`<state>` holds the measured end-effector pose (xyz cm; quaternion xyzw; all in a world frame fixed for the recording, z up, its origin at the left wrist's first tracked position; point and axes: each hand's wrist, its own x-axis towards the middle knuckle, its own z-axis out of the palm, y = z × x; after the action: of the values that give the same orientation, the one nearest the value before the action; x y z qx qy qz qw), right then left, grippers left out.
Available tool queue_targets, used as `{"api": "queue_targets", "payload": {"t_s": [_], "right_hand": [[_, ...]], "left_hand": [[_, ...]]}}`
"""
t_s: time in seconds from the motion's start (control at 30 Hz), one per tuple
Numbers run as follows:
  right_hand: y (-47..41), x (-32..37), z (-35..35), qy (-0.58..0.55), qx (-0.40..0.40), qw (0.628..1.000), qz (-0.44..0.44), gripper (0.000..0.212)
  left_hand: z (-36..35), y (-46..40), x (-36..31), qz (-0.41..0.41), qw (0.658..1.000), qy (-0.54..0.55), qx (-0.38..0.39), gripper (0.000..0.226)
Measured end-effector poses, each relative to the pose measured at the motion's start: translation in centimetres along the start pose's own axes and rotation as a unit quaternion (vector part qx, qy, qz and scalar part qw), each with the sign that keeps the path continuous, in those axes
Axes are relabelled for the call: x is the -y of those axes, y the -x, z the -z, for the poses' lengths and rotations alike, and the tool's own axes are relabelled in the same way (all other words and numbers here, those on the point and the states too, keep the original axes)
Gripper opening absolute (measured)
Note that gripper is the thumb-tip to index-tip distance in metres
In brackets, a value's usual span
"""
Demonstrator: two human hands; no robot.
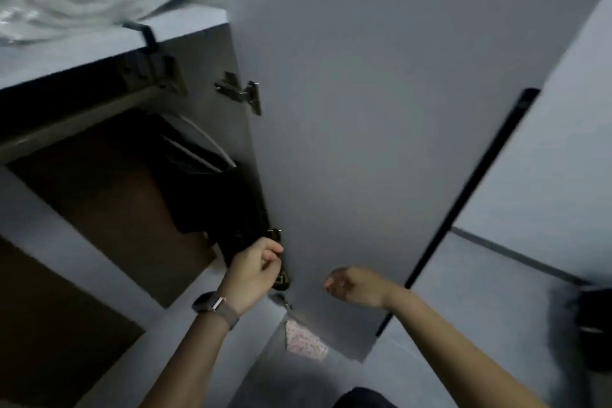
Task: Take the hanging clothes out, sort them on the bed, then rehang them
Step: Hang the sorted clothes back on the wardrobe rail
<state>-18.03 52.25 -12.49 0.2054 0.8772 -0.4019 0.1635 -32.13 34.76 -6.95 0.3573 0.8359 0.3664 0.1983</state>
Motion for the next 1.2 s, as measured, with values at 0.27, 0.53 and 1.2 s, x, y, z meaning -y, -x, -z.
{"api": "queue_targets", "payload": {"t_s": [0.27, 0.53, 1.2], "right_hand": [[20.2, -17.3, -1.8, -0.203, -0.232, 0.917, -0.253, 0.031], [40.8, -31.9, -3.1, -0.291, -0.467, 0.726, -0.413, 0.03], [53.7, -59.9, 10.4, -0.378, -0.606, 0.479, -0.511, 0.038]], "left_hand": [[-18.2, 0.8, -13.5, -0.199, 0.928, -0.059, 0.309, 0.015], [-35.6, 3.6, -26.0, -0.281, 0.871, -0.067, 0.398, 0.012], [-69.1, -6.9, -50.4, -0.259, 0.843, -0.031, 0.47, 0.022]]}}
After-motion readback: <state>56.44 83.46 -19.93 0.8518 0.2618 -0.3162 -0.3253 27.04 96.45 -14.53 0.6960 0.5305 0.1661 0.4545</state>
